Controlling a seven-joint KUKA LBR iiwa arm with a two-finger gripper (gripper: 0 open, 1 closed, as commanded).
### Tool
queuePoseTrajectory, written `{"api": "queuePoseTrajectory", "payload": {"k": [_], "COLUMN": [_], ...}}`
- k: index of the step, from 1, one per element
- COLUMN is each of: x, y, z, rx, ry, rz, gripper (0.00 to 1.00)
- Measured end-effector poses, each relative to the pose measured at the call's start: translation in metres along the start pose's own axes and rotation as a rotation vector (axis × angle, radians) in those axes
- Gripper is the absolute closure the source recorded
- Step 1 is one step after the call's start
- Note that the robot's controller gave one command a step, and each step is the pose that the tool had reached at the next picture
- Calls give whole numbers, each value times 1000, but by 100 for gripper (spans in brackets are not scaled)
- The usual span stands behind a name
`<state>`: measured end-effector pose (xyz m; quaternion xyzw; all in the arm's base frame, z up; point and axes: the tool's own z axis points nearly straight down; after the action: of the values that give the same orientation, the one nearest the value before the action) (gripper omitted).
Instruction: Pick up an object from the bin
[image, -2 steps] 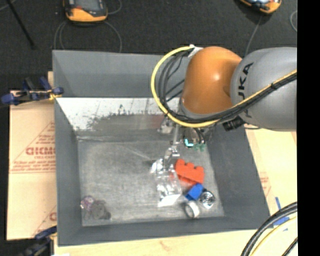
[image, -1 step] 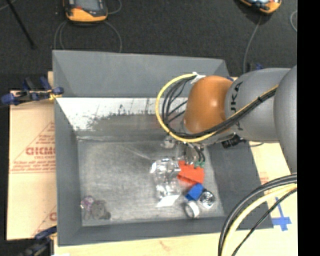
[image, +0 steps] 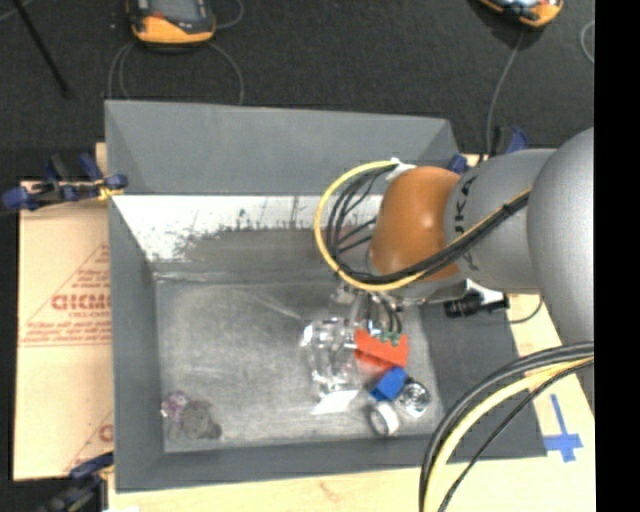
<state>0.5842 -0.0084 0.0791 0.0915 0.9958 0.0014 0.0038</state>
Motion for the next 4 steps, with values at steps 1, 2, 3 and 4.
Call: {"api": "queuePoseTrajectory", "payload": {"k": [1,2,3,4], "x": [-3,-13,-11,14], "y": [0,8,7,-22], "z": [-3,-142,-137,-35], "rx": [-2,3,4,-2], "ry": [-10,-6,3,-7], "rz": [0,-97,-96,-125], "gripper": [100,100,0,0]}}
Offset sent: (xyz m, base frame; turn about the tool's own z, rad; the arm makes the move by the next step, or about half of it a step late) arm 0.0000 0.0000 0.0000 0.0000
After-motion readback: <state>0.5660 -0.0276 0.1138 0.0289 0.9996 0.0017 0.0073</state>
